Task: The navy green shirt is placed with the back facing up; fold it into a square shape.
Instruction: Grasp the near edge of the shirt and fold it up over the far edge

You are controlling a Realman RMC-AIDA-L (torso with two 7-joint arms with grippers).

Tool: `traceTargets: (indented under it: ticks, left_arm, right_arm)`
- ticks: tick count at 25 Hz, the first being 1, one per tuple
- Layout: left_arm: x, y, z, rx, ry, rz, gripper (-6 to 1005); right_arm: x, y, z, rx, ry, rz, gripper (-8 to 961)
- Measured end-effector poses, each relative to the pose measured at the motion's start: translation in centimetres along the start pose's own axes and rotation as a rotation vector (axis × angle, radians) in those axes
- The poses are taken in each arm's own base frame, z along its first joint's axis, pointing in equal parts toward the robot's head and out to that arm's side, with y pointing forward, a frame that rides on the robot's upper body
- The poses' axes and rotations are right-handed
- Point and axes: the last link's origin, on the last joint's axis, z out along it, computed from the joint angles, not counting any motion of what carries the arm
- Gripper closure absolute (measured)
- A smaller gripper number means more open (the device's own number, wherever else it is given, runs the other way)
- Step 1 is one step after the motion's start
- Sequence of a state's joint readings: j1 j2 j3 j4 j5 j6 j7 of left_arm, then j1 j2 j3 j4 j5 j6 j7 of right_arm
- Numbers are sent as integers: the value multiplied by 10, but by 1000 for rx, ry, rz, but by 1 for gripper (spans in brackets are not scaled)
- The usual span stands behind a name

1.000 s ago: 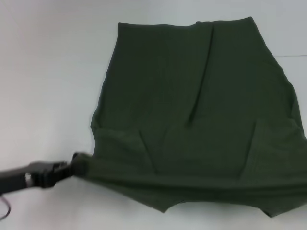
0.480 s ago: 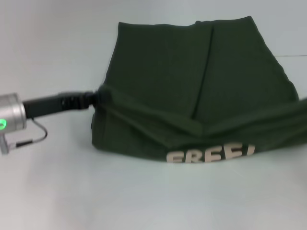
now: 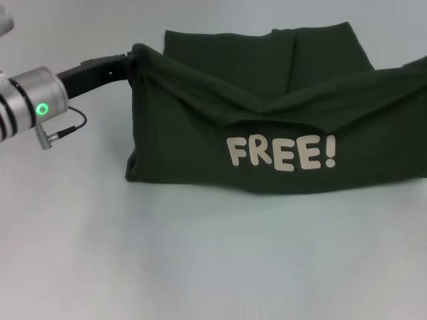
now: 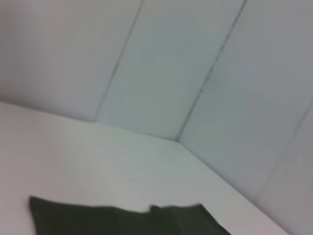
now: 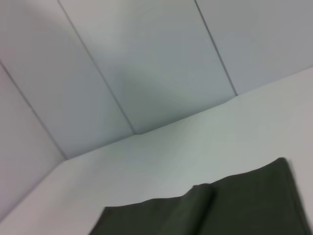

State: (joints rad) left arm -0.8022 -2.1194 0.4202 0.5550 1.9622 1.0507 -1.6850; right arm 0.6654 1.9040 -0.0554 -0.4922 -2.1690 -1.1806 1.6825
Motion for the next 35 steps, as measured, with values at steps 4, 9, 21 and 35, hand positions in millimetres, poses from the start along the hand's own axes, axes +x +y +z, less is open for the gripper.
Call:
traceTargets:
  ticks: [4,9,21,35]
  left_arm:
    - [-1,2,17,63,45,51,945]
    - [-14,13,44,140,70,173,944]
    - [-25,15,51,183,69,242,941]
    - [-46,10,54,238,-37,305,777]
  right_arm:
    - [5,5,31,74,7,-45,925]
    - [16,16,62,161,-11,-99,925]
    - [32,24,78,236,-6,-127,924]
    - [45,20,73,255,9,-113,750]
